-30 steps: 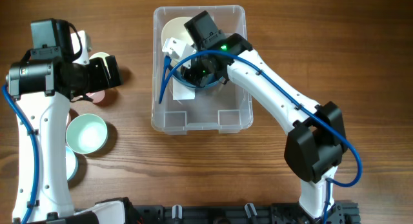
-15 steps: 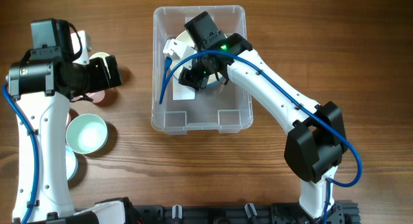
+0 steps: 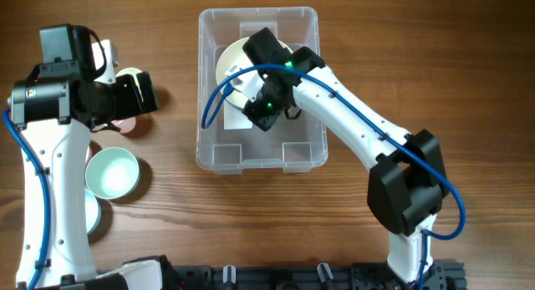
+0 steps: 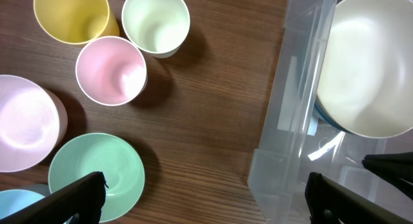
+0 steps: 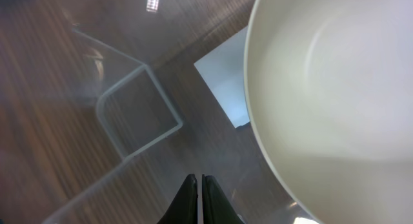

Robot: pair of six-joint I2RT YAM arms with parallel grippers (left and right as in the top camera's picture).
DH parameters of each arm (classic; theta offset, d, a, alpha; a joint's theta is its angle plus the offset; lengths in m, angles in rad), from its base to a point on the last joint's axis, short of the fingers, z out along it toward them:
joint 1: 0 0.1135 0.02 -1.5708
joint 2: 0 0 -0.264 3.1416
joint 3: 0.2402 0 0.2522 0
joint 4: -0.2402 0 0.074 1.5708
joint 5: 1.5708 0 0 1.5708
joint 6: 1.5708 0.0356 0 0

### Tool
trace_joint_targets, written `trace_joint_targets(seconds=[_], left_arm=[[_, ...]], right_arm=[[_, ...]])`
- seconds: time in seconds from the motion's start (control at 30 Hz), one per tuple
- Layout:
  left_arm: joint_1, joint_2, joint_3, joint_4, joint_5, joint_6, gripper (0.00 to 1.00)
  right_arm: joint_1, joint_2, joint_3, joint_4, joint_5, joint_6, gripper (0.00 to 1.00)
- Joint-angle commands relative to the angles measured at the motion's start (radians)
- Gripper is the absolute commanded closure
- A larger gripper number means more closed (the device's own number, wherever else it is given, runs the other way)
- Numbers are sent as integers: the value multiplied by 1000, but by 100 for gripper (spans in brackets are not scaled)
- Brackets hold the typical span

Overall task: Pack container
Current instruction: 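Carry the cream plate into the bin and lay it on the blue plate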

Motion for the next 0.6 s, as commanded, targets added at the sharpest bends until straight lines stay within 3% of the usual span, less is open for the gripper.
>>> trace_joint_targets(seconds=[0.0, 0.33, 0.57], left_arm=[[6, 6, 11, -1, 16, 20, 0], [6, 6, 11, -4, 16, 20, 0], [6, 6, 11, -3, 16, 20, 0]], right_arm=[[-5, 61, -16, 29, 19, 36, 96], [-44, 107, -16, 173, 253, 312, 96], [-46, 106, -16, 162, 164, 258, 96]])
